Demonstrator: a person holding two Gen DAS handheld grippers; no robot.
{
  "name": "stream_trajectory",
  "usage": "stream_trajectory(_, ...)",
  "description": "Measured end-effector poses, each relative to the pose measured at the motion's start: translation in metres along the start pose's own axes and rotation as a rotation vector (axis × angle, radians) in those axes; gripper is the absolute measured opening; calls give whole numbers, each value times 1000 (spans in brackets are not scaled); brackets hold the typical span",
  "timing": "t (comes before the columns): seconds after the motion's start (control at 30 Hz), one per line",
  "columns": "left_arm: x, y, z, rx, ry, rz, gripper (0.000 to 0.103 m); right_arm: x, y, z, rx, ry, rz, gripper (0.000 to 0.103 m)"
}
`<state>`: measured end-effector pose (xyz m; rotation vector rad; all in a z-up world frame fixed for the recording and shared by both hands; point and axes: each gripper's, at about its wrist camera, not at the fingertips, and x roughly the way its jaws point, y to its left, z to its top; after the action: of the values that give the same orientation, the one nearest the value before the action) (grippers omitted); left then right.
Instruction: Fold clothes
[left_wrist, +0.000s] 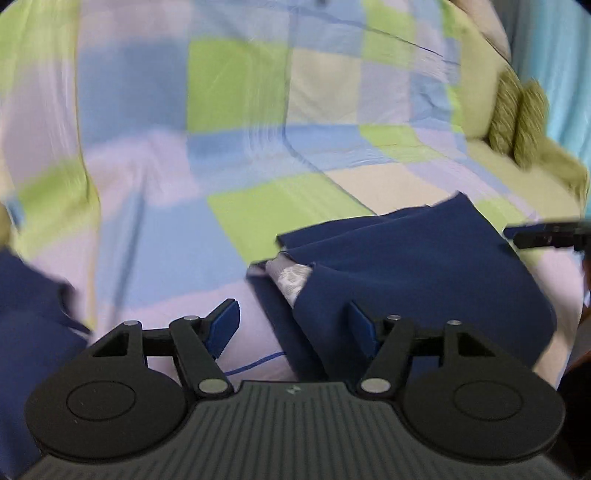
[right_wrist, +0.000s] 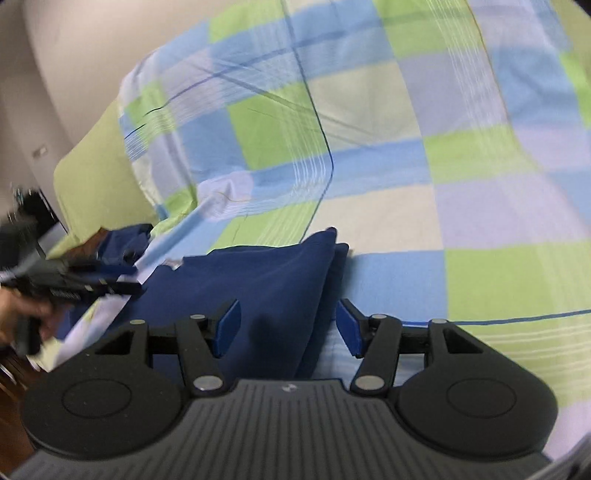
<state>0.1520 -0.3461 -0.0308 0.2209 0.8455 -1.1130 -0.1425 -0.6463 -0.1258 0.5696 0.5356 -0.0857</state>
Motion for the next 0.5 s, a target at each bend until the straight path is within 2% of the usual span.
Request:
stream_trajectory(0.07,10,15,0,-59,6,-70,53,23,-9,7,14,19,7,53)
stream_trajectory(0.13,12,22,-2,-84,14,-123,34,44,-17,12,30,35,13,53)
stream_trajectory(0.2,12,23,-1,-72,14,-137,27,47,-21,11,57,29,19,50)
stream_trajectory(0.23,10,21,-1,-50,10,-136,23,46,-22,10,68,23,21,46)
stream_trajectory(0.27,6,17,-2,-20,-4,-131,20,44,-22,9,67,13,19,38)
stream_trajectory(0.3,2,13,-4,5,-21,-129,13,42,-18,8,49,0,13,24)
stream_trajectory(0.33,-2,14,-5,14,-27,-130,11,41,-13,7,22,-13,8,19)
stream_trajectory(0.4,-6,15,-9,26,-28,-125,12,40,-5,4,-12,-30,2,18)
stream_trajectory(0.5,-2,24,-12,-3,-18,-126,13,48,-16,7,67,6,17,18)
